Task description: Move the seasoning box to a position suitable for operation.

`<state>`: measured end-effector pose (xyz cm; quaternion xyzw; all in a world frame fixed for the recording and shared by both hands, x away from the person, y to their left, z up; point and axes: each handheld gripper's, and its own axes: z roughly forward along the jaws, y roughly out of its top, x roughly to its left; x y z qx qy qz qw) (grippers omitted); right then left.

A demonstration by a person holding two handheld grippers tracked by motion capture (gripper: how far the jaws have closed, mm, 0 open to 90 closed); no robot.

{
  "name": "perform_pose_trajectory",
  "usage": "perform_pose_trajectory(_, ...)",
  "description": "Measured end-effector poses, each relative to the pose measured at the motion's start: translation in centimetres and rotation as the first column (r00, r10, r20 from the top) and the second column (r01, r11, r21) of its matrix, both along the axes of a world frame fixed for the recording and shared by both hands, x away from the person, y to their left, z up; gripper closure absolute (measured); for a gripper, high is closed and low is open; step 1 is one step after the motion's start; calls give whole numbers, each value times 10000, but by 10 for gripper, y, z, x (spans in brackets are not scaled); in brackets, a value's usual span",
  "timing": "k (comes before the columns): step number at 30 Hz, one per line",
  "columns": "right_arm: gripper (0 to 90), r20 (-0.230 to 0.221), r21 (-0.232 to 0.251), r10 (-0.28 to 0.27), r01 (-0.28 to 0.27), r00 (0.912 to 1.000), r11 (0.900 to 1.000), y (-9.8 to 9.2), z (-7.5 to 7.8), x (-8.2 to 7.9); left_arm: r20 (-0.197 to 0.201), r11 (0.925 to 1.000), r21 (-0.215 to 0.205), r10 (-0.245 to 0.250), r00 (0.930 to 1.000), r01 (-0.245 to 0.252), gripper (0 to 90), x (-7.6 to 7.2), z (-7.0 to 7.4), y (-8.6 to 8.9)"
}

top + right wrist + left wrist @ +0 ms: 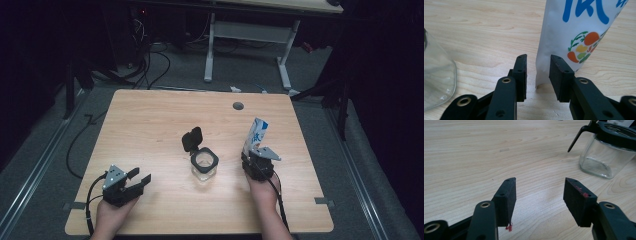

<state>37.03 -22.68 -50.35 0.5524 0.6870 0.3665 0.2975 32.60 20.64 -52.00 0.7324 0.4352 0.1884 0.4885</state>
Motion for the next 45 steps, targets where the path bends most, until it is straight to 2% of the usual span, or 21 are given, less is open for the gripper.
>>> perform_pose_trajectory(10,855,86,-58,-298,299,9995,9995,-7,2,1,118,10000,-75,-55,9999,56,447,-2,2,1)
perform_pose_trajectory(13,900,102,-155,-340,342,9994,9993,-12,2,-1,90,9999,13,-127,9999,127,447,-2,1,0)
perform_pose_trajectory(18,900,41,-224,-290,291,9996,9993,-22,4,-4,70,9999,12,-140,9999,140,447,-2,0,-2)
perform_pose_trajectory(24,900,166,-211,-449,452,9989,9988,-43,2,-16,91,9999,-6,-107,9999,107,447,-1,0,0)
perform_pose_trajectory(28,900,104,-125,-485,487,9988,9987,-60,3,-20,115,9999,-11,-101,9999,101,447,-3,1,0)
perform_pose_trajectory(30,899,75,52,-303,303,9995,9995,-64,2,-21,127,9999,30,-135,9998,135,447,-3,1,-1)
perform_pose_trajectory(31,884,64,133,-176,175,9998,9998,-66,2,-22,120,9999,64,-150,9998,150,446,-3,1,-2)
perform_pose_trajectory(33,783,36,358,-12,11,10000,9994,-70,1,-24,88,9998,80,-164,9998,164,446,-2,0,-2)
perform_pose_trajectory(36,690,115,492,241,-246,9996,9985,-74,0,-23,42,9998,106,-169,9998,168,445,-1,-1,-2)
perform_pose_trajectory(39,689,97,487,454,-458,9989,9978,-72,0,-20,29,9998,97,-175,9998,174,444,-1,-1,-2)
perform_pose_trajectory(42,687,-34,194,446,-445,9990,9988,-68,-2,-17,74,9998,130,-174,9998,173,443,-1,-1,-2)
perform_pose_trajectory(45,786,-46,140,504,-503,9987,9986,-67,-3,-16,37,9999,71,-154,9999,153,442,-1,-2,-1)
